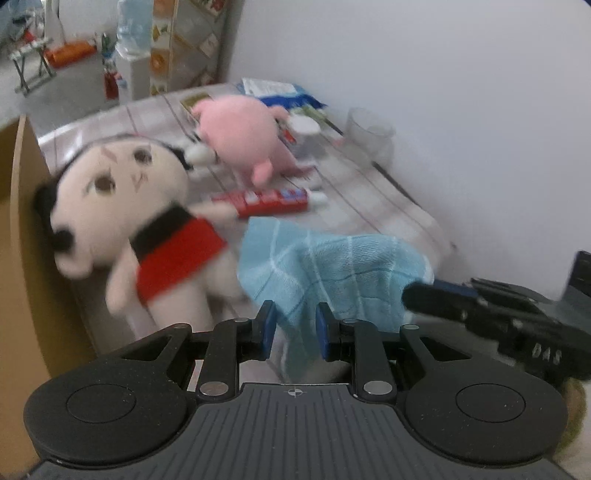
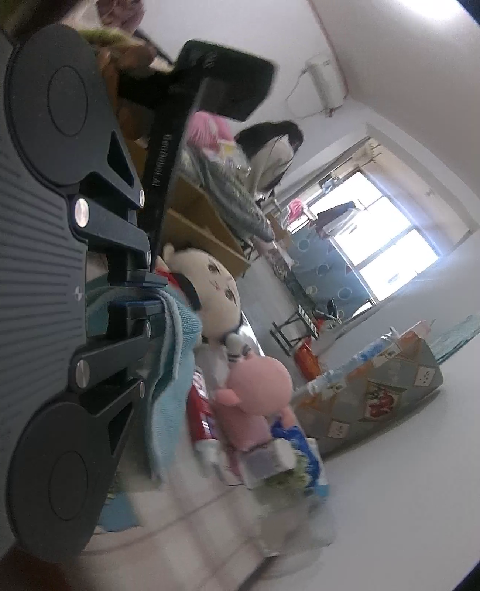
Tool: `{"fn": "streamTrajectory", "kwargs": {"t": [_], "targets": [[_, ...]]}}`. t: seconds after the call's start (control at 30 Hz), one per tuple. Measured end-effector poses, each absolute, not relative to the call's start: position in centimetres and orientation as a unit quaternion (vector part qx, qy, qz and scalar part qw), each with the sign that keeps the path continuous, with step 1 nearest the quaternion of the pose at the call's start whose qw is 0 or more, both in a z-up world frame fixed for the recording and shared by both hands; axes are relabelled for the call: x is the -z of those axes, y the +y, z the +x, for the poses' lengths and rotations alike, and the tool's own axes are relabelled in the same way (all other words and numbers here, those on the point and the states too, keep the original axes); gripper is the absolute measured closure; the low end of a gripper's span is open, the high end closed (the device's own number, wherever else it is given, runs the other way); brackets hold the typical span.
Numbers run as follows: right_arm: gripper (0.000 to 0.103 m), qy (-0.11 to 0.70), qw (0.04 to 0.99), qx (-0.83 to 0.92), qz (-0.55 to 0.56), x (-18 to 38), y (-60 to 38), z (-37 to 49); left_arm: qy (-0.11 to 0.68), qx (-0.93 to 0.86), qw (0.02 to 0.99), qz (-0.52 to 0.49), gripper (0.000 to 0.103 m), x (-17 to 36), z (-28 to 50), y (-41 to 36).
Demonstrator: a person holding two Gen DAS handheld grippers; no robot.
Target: Organize soft objects
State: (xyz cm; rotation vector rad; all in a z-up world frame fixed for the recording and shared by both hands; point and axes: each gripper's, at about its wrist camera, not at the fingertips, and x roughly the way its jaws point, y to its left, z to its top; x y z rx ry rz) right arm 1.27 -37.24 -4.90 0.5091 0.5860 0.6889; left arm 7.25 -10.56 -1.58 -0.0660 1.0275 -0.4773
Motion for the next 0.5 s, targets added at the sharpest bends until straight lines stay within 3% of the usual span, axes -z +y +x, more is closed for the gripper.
{"fn": "streamTrajectory", "kwargs": {"t": [0.5], "targets": [[0.060, 0.327, 0.883, -0.263, 0.209, 7.8, -37.5, 6.7, 0.439, 0.156, 0.885, -0.001, 0.078, 3.7, 6.8, -10.1]]}}
